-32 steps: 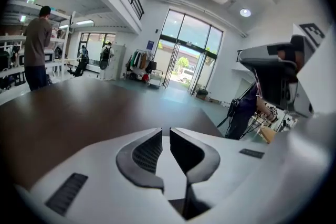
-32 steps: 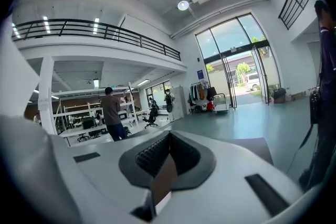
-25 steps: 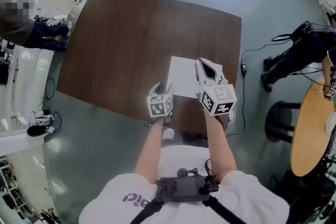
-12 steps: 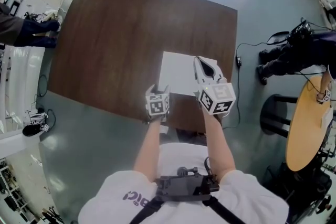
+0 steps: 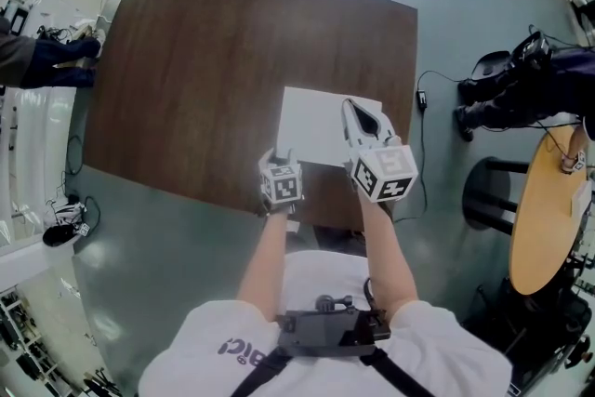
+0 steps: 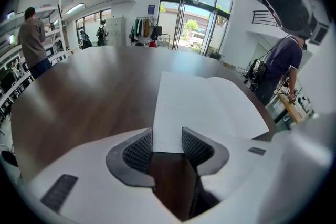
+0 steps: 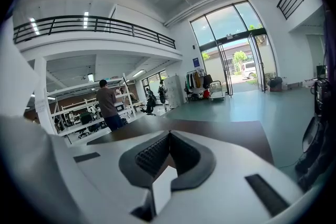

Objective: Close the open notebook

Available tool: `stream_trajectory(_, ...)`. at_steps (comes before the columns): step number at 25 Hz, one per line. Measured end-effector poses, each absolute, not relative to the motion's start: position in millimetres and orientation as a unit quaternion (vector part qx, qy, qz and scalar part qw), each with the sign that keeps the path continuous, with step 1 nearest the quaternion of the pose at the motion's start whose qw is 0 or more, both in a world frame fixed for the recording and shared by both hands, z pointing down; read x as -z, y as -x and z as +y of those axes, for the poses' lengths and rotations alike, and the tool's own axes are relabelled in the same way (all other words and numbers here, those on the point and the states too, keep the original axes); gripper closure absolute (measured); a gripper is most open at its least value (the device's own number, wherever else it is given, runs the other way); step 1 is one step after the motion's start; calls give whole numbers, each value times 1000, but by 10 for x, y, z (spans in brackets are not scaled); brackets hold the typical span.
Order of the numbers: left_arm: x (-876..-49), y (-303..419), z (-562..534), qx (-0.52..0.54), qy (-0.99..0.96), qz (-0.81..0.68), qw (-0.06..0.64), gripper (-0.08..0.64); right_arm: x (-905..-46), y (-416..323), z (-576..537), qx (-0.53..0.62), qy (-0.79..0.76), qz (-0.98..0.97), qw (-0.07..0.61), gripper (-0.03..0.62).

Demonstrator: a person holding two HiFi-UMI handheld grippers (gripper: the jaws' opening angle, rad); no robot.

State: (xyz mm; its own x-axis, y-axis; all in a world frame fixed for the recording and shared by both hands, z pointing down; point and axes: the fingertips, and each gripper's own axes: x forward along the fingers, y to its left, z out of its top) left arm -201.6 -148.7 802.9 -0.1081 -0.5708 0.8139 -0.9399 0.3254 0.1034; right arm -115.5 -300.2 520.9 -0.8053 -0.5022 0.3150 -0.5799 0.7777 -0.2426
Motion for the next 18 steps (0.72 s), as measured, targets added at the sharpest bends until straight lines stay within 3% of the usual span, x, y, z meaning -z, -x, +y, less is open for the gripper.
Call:
stream_trajectory(9,-7955,2108,-1421,-165,-496,-725,448,480,-5138,1112,-2950,-162,-296,-935,113,589)
stream_trajectory(18,-7581,2077,-1529,-124,-530,-727,418,535,-5082,1064,-2893,-160,-303,-934,102,589)
